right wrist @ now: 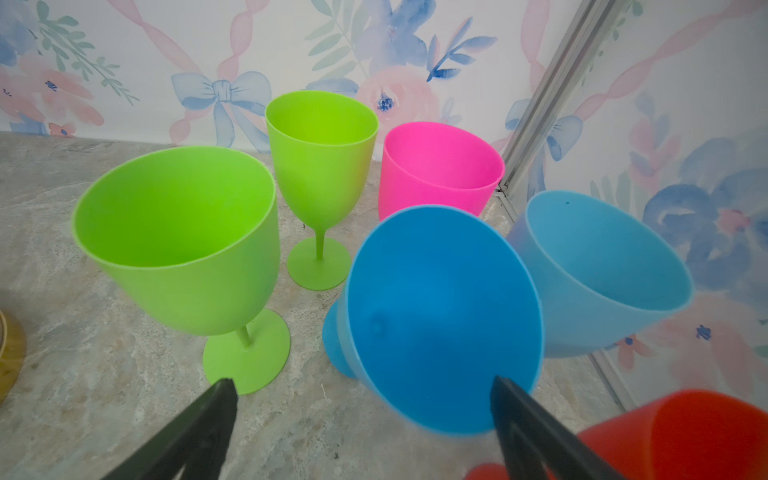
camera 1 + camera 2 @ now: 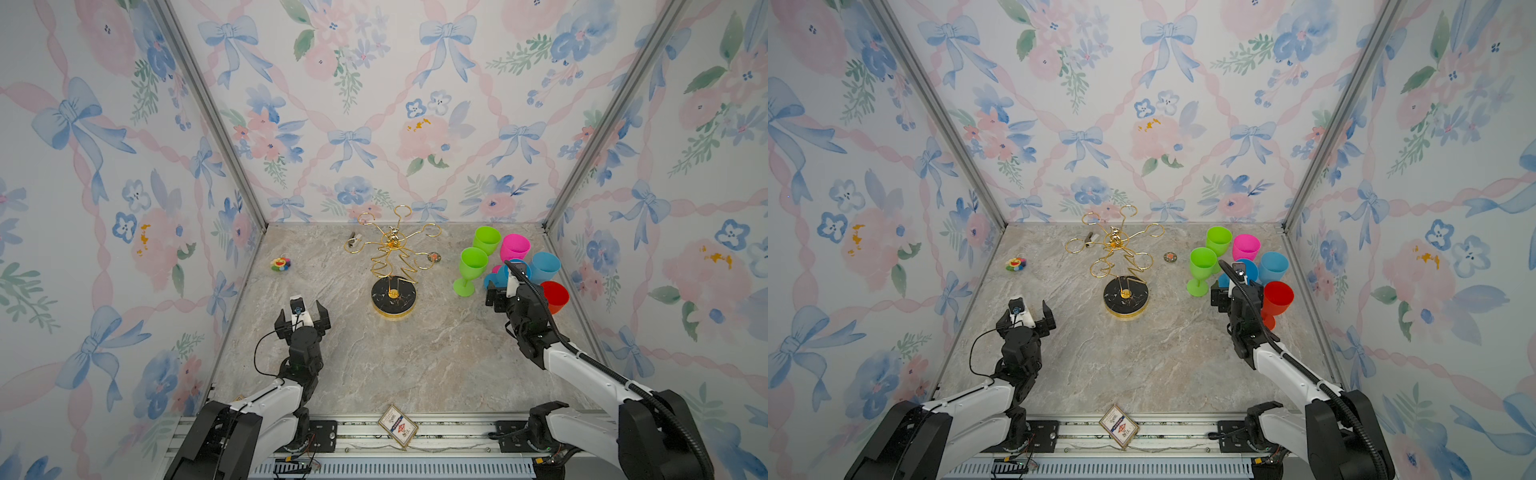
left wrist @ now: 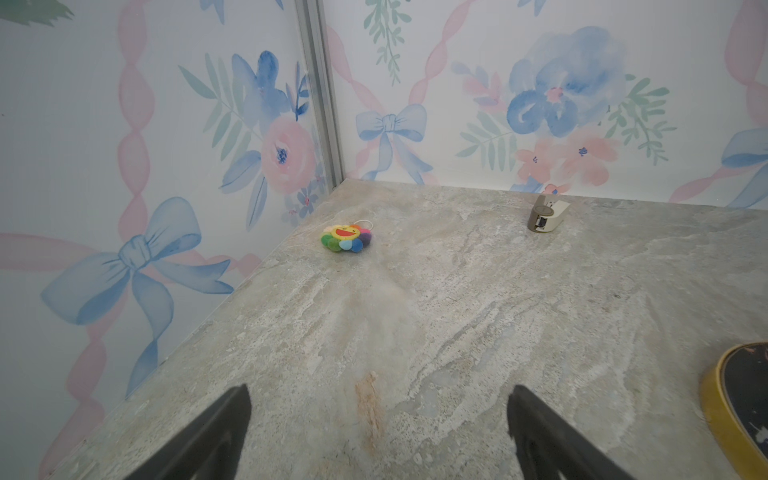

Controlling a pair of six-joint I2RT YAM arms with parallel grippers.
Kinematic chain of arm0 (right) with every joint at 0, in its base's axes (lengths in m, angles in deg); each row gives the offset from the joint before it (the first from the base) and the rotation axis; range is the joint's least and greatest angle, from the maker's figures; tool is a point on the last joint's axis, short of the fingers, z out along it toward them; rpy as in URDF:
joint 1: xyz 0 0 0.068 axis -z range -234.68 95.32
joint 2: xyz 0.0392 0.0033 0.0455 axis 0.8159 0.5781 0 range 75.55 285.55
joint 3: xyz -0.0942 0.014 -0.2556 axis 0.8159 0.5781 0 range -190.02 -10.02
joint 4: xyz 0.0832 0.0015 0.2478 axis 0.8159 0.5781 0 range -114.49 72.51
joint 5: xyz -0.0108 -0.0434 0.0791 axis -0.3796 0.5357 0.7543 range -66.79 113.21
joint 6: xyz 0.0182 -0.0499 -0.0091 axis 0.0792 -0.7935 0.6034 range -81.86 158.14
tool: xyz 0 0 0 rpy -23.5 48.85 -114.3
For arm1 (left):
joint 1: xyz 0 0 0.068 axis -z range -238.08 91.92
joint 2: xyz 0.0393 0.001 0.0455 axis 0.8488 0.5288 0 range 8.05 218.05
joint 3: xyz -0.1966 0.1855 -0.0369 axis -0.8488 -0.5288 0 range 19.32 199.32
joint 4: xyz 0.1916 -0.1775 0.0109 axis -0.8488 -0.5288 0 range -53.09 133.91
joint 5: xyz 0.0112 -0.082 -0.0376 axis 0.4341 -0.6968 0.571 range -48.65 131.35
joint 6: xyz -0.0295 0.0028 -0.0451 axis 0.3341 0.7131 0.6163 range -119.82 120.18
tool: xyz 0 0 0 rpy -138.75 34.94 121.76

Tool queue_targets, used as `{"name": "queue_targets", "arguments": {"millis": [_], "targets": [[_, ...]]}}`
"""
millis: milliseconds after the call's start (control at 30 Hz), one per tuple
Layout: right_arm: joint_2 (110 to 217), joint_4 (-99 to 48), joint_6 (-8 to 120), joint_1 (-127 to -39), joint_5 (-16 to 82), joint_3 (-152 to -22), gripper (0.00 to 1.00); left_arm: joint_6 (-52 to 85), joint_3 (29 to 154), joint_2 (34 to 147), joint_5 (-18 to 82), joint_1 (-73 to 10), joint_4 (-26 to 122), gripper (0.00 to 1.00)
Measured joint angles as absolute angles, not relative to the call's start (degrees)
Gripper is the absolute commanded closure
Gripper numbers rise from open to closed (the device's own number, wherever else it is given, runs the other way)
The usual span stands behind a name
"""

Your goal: Take the wine glass off the wine glass rack

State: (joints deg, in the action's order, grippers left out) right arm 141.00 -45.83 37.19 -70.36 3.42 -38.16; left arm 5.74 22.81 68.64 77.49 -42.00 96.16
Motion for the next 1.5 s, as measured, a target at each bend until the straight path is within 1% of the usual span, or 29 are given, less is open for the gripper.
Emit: {"name": "queue_targets", "arguments": {"millis": [367, 600, 933, 1500], "targets": [[142.84, -43.51, 34.85, -71.35, 3.48, -44.96, 0.03, 5.74, 22.83, 68.64, 76.81, -42.00, 96.59, 0.02], [143.10, -41.33, 34.46, -71.35, 3.99, -46.58, 0.03, 5.72, 22.81, 68.67, 76.66, -42.55, 96.59, 0.02], [135.43, -37.96, 35.79, -72.05, 3.33, -45.84, 0.03, 5.72, 23.70, 71.33, 75.11, -44.25, 96.88, 0.02], [143.12, -39.45, 38.19, -68.20, 3.26, -40.33, 0.03, 5.31, 23.94, 72.49, 71.68, -44.62, 99.19, 0.02]]}}
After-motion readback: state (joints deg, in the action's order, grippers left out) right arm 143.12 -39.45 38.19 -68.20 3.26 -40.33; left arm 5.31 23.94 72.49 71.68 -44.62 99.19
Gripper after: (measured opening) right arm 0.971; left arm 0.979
